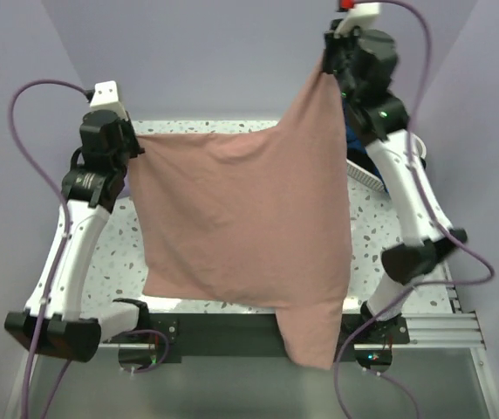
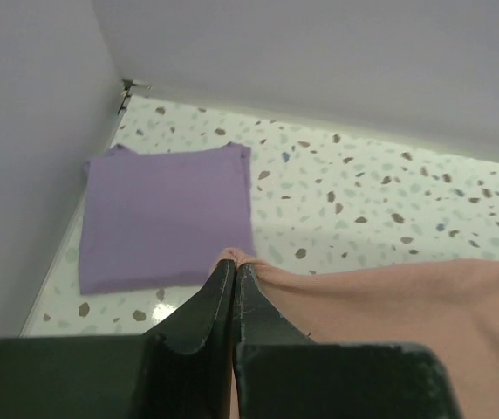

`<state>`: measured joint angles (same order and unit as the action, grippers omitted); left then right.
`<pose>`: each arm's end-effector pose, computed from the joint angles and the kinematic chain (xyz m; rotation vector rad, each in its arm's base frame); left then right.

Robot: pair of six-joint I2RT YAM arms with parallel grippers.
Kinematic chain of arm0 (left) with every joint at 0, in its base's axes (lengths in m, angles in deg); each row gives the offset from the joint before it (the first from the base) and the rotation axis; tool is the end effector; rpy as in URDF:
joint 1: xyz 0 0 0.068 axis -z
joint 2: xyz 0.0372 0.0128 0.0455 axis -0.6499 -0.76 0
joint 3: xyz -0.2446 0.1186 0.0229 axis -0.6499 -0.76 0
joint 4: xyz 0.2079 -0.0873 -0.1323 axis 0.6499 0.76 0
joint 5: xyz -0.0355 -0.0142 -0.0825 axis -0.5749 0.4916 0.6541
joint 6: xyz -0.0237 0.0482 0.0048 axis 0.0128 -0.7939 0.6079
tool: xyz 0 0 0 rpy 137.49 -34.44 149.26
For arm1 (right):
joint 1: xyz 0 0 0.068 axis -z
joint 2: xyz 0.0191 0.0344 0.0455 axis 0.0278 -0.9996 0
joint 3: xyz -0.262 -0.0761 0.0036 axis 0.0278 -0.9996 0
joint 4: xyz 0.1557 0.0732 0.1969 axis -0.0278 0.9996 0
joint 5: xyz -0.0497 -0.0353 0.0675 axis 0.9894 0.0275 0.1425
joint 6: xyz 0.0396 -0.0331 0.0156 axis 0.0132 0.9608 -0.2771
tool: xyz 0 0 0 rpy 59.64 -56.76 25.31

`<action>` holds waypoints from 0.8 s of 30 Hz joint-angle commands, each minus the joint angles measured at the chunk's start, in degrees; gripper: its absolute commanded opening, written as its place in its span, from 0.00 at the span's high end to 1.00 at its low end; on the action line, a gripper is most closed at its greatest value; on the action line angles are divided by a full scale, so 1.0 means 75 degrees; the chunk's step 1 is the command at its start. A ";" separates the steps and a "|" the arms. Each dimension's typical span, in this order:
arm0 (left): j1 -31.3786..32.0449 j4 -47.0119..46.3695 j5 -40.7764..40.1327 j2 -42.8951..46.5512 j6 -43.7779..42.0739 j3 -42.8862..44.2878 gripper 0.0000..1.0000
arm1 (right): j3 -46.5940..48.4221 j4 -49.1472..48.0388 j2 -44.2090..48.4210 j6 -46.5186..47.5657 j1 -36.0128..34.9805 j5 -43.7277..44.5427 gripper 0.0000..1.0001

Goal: Fold and stack the t-shirts
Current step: Flatten the tshirt out

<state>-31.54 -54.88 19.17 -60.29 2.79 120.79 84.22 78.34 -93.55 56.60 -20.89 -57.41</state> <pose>0.2333 -0.0262 0.4463 -0.2715 1.8080 0.0102 0.3123 0.1184 0.5653 -0.0914 1.3918 0.0619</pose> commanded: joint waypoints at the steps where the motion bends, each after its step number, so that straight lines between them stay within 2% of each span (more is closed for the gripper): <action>1: -0.0518 -0.1214 -0.1097 -0.0856 0.0279 -0.0112 1.00 | 0.1176 -0.0812 -0.2131 -0.0288 0.0009 -0.0221 1.00; 2: -0.0694 -0.1379 -0.1109 -0.1358 0.0477 -0.0112 1.00 | 0.2329 -0.0754 -0.2711 -0.0323 0.0009 -0.0268 1.00; 3: -0.1148 -0.1461 -0.1040 -0.1641 0.0642 -0.0031 0.95 | 0.3002 -0.0591 -0.3285 -0.0370 0.0009 -0.0291 1.00; 5: -0.1538 -0.1322 -0.0969 -0.2424 0.1005 0.0436 0.68 | 0.4280 -0.0321 -0.4852 -0.0394 0.0009 -0.0280 1.00; 6: -0.1632 -0.1310 -0.1073 -0.2580 0.1007 0.0578 0.34 | 0.5052 -0.0007 -0.5128 -0.0382 0.0009 -0.0164 0.71; 7: -0.1644 -0.1322 -0.1179 -0.2675 0.0995 0.0707 0.17 | 0.5071 0.0136 -0.5177 -0.0359 -0.0003 -0.0140 0.50; 8: -0.1645 -0.1368 -0.1215 -0.2675 0.0937 0.0871 0.00 | 0.4201 0.0207 -0.4632 -0.0393 -0.0003 -0.0105 0.21; 9: -0.1621 -0.1438 -0.1157 -0.2594 0.0890 0.0896 0.00 | 0.3334 -0.0210 -0.4128 -0.0475 -0.0003 -0.0104 0.11; 10: -0.1633 -0.1636 -0.1052 -0.2477 0.0855 0.0861 0.00 | 0.2281 -0.0679 -0.3578 -0.0487 -0.0003 -0.0185 0.06; 11: -0.1621 -0.1696 -0.0865 -0.2233 0.0808 0.0768 0.00 | 0.0368 -0.1182 -0.2911 -0.0522 -0.0003 -0.0256 0.03; 12: -0.1621 -0.1708 -0.0794 -0.2103 0.0807 0.0709 0.00 | -0.0347 -0.1837 -0.1988 -0.0546 -0.0003 -0.0326 0.02; 18: -0.1598 -0.1685 -0.0196 -0.0919 0.1029 -0.0777 0.00 | -0.3186 -0.1269 0.0255 -0.1025 -0.0073 -0.0748 0.02; 20: -0.1609 -0.1778 0.0247 -0.0464 0.1240 -0.1606 0.00 | -0.4389 -0.1339 0.0726 -0.1236 -0.0073 -0.1016 0.02; 24: -0.1516 -0.2036 0.0707 0.0008 0.1464 -0.2922 0.00 | -0.5883 -0.1386 0.1337 -0.1845 -0.0085 -0.1486 0.02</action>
<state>-43.54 -68.56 19.98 -60.03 11.33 105.25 47.48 68.92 -82.58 47.53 -21.26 -64.40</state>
